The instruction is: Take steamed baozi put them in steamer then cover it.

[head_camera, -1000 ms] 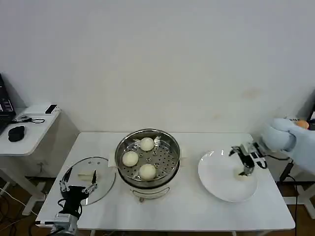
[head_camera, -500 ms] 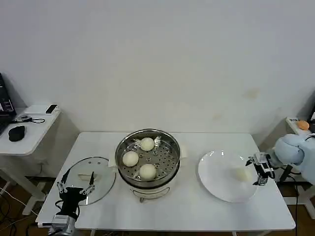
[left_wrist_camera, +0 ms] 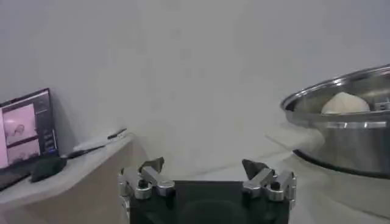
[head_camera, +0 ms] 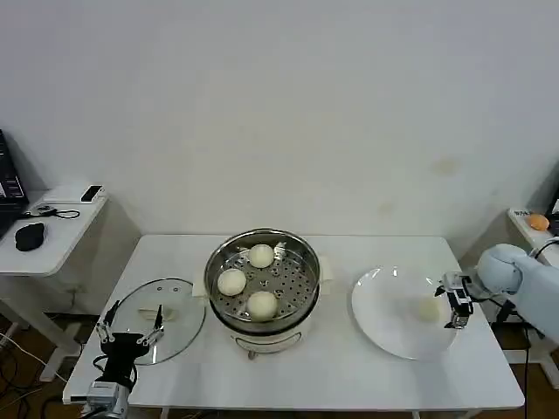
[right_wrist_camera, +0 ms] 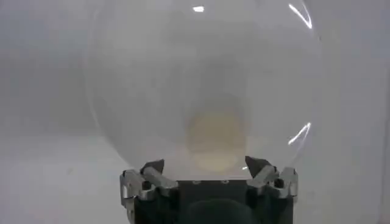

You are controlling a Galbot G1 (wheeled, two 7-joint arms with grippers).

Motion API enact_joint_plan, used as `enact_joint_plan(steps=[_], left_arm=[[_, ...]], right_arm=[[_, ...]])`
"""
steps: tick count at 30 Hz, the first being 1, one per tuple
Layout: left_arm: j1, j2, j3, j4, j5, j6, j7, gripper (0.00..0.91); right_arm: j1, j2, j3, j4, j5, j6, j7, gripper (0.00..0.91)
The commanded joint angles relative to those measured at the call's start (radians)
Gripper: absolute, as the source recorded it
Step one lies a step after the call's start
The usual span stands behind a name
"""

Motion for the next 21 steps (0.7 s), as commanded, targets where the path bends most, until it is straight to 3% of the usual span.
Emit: enact_joint_plan(steps=[1, 9, 21], left_arm=[[0.000, 0.003, -0.006, 0.001, -0.002, 0.000, 0.000, 0.907], [-0.001, -0.003, -0.003, 0.006, 0.000, -0.002, -0.001, 0.907], [0.000, -0.006, -0.002, 0.007, 0.002, -0.002, 0.000, 0.907]], right_arm=[[-0.022, 0.097, 0.026, -0.102, -0.019, -0.001, 0.005, 0.907], [-0.015, 0.114, 0.020, -0.112, -0.021, -0.014, 0.000, 0.897], [-0.017, 0.110, 0.038, -0.130, -0.047, -0.023, -0.017, 0.736]])
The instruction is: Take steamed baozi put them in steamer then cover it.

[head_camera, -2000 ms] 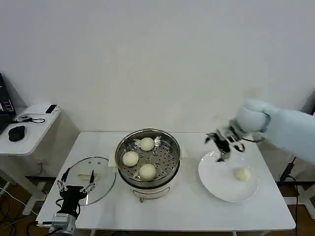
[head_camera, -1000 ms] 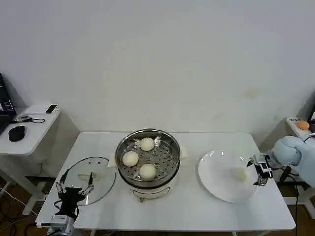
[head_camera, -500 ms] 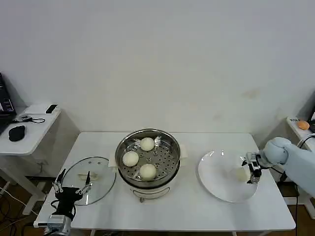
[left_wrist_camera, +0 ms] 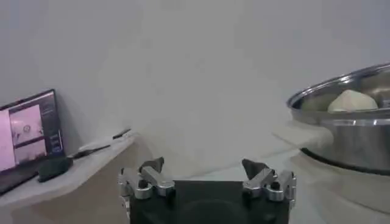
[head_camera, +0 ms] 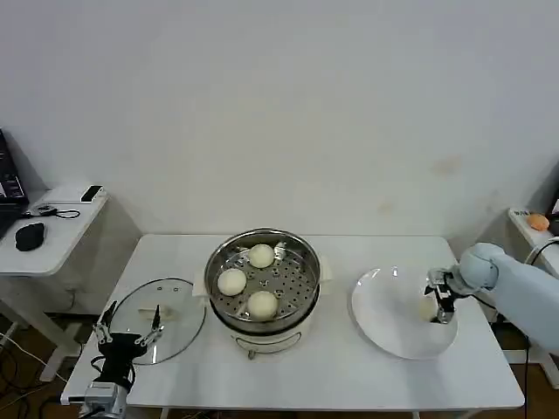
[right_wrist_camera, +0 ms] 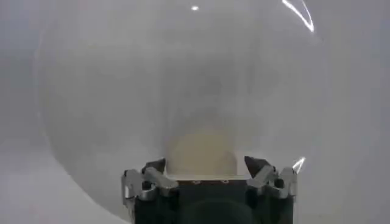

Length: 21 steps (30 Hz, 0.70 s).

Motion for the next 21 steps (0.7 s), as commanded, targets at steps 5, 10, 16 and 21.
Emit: enact_joint_plan(steps=[5, 10, 16, 21], left_arm=[[0.004, 0.000, -0.003, -0.003, 0.000, -0.001, 0.000, 0.907], [0.005, -0.001, -0.003, -0.005, 0.002, 0.000, 0.000, 0.907], [-0.002, -0.010, 0.010, -0.005, 0.006, 0.001, 0.000, 0.907], [-0.004, -0.012, 0.019, -0.003, 0.012, 0.000, 0.000, 0.907]], right_arm=[[0.013, 0.001, 0.004, 0.004, 0.003, -0.007, -0.021, 0.725], [0.103, -0.059, -0.055, 0.112, 0.073, -0.037, -0.043, 0.725], [0.240, -0.125, -0.118, 0.233, 0.146, -0.072, -0.051, 0.725], [0.412, -0.137, -0.230, 0.328, 0.227, -0.117, -0.045, 0.725]])
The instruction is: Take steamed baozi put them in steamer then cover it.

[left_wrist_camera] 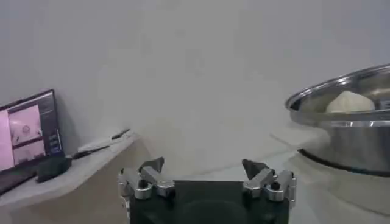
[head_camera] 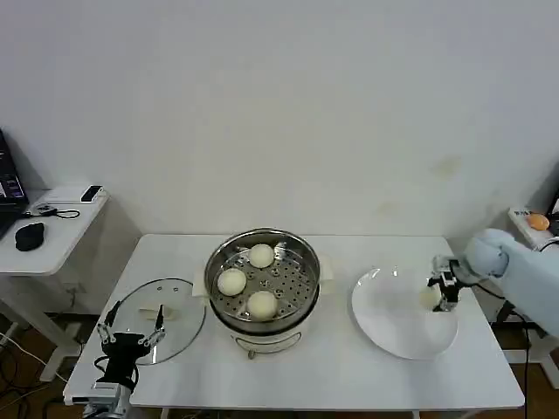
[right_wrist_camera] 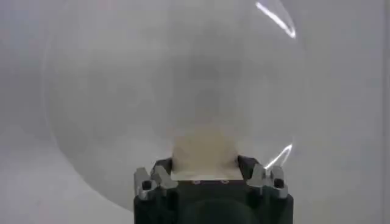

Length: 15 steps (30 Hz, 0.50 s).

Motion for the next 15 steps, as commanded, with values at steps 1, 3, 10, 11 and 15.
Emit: enact_joint_plan(steps=[1, 3, 10, 11, 15], left_arm=[[-0.003, 0.000, 0.005, 0.001, 0.002, 0.000, 0.000, 0.907], [-0.005, 0.000, 0.006, 0.000, 0.003, 0.001, 0.000, 0.907], [-0.010, -0.004, 0.011, -0.001, 0.005, 0.001, 0.000, 0.907], [-0.010, -0.003, 0.011, -0.001, 0.005, 0.001, 0.000, 0.907], [-0.011, 0.000, 0.008, 0.002, 0.003, 0.000, 0.000, 0.907]], right_arm=[[0.291, -0.053, -0.175, 0.202, 0.144, -0.069, -0.003, 0.725], [0.350, -0.042, -0.229, 0.238, 0.178, -0.083, -0.005, 0.725], [0.605, 0.114, -0.424, 0.280, 0.347, -0.168, 0.048, 0.725], [0.625, 0.140, -0.442, 0.281, 0.374, -0.190, 0.060, 0.725], [0.652, 0.272, -0.446, 0.265, 0.483, -0.278, 0.117, 0.725]])
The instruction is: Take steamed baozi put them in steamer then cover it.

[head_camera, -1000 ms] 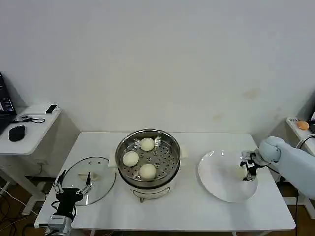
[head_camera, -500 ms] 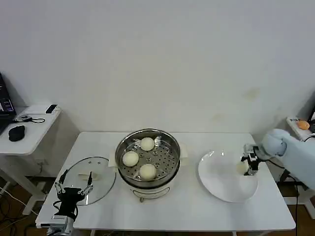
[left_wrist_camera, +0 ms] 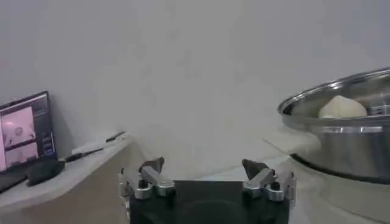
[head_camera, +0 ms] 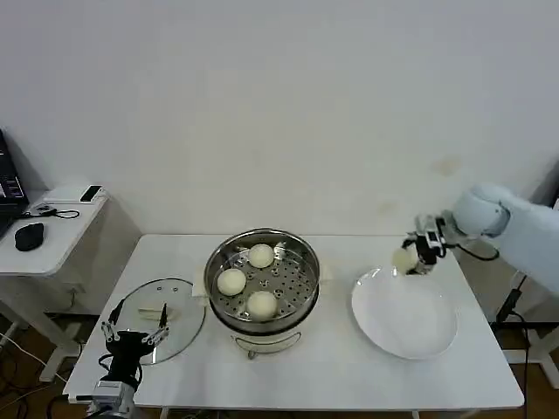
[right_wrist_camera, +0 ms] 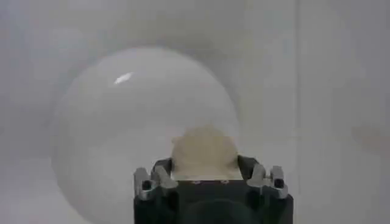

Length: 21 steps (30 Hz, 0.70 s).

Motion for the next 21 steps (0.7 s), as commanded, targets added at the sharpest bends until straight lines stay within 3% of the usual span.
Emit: enact_joint_plan(steps=[1, 4, 10, 17, 21], left_arm=[[-0.001, 0.000, -0.003, 0.004, -0.001, 0.000, 0.000, 0.907], [0.002, 0.000, -0.006, 0.007, -0.002, -0.002, 0.000, 0.907], [0.000, 0.000, -0.015, 0.009, -0.005, -0.003, 0.001, 0.907], [-0.002, -0.007, -0.023, 0.006, -0.008, -0.003, 0.002, 0.907], [0.000, -0.007, -0.028, 0.009, -0.011, -0.006, 0.002, 0.907]], right_arm=[[0.264, 0.239, -0.177, 0.059, 0.283, -0.177, 0.103, 0.725], [0.267, 0.312, -0.175, 0.048, 0.377, -0.227, 0.163, 0.736], [0.235, 0.450, -0.188, 0.019, 0.457, -0.284, 0.244, 0.736], [0.169, 0.524, -0.191, 0.000, 0.539, -0.351, 0.321, 0.736], [0.124, 0.541, -0.188, -0.012, 0.541, -0.368, 0.335, 0.736]])
